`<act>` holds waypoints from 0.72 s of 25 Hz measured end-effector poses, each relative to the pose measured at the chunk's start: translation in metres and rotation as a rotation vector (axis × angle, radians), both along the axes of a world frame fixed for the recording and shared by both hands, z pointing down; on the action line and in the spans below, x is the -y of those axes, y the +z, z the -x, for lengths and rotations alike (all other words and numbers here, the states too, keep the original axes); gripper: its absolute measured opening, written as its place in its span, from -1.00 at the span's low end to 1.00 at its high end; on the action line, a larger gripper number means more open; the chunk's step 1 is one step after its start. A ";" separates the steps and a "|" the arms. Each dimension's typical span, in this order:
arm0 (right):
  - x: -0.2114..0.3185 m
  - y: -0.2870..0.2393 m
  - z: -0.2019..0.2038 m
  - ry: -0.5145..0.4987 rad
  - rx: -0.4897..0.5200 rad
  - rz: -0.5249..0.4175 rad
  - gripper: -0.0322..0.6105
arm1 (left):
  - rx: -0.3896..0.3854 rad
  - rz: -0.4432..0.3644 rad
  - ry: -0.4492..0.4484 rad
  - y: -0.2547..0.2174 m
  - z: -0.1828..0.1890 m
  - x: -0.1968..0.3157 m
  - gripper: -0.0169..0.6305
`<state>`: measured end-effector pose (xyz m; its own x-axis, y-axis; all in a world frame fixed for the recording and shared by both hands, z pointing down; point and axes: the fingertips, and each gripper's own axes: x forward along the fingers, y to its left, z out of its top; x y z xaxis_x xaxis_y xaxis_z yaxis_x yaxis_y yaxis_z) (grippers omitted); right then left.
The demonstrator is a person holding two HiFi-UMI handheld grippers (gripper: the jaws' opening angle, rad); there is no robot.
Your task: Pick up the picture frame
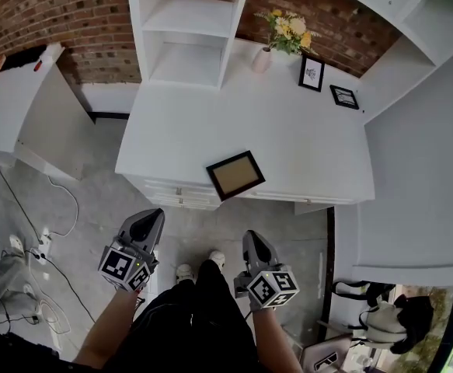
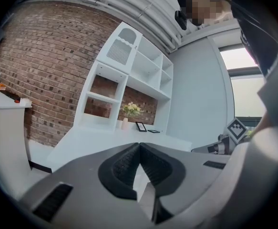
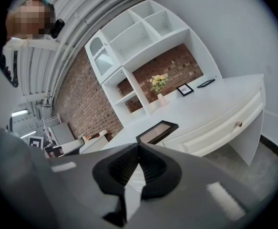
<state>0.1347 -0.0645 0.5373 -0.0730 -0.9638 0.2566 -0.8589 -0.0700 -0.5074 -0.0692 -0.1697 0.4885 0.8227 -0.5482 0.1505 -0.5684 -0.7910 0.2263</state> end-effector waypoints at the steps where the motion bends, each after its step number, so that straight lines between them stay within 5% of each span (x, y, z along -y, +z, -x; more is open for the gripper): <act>1: 0.002 0.002 -0.002 0.006 0.016 0.003 -0.89 | -0.001 0.004 0.000 0.002 -0.001 -0.001 -0.94; 18: 0.055 0.038 0.002 -0.076 0.271 0.037 -0.71 | -0.002 0.040 -0.039 0.021 -0.033 0.010 -0.94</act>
<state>0.1331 -0.1199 0.5756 -0.2151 -0.9433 0.2528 -0.6960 -0.0335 -0.7173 -0.0358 -0.1801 0.5092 0.8012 -0.5734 0.1714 -0.5982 -0.7585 0.2585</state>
